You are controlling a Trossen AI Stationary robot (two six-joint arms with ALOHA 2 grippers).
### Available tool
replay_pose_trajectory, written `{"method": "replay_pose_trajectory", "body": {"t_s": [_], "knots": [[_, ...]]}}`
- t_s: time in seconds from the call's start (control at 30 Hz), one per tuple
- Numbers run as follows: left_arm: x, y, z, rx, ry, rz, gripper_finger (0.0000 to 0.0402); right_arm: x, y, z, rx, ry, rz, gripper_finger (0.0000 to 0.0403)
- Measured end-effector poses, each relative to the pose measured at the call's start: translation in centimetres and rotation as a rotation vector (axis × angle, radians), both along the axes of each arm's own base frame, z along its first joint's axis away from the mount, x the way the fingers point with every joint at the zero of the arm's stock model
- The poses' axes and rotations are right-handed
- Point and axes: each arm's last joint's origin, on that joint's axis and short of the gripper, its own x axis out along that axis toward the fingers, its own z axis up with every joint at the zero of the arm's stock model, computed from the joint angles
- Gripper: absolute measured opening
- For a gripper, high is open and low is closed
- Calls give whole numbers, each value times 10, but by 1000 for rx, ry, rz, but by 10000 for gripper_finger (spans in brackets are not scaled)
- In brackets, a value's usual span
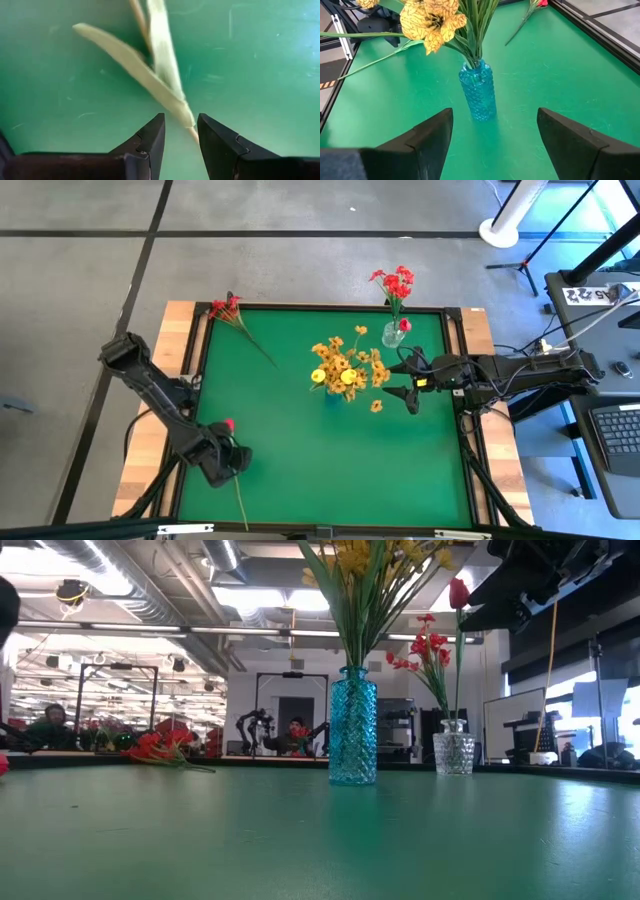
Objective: Sort flowers into vase by color
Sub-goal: Put the red flower into the transparent crystal vase
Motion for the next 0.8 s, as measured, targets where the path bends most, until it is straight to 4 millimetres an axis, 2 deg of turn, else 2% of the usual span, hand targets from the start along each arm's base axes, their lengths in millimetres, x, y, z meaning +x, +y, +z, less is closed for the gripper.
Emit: {"method": "replay_pose_trajectory", "body": {"t_s": [0.4,0.8], "knots": [[5,11,-1,43,26,15,111,0,0,0,0,-1,0,289],[-2,23,-17,35,107,27,111,0,0,0,0,0,-1,289]]}}
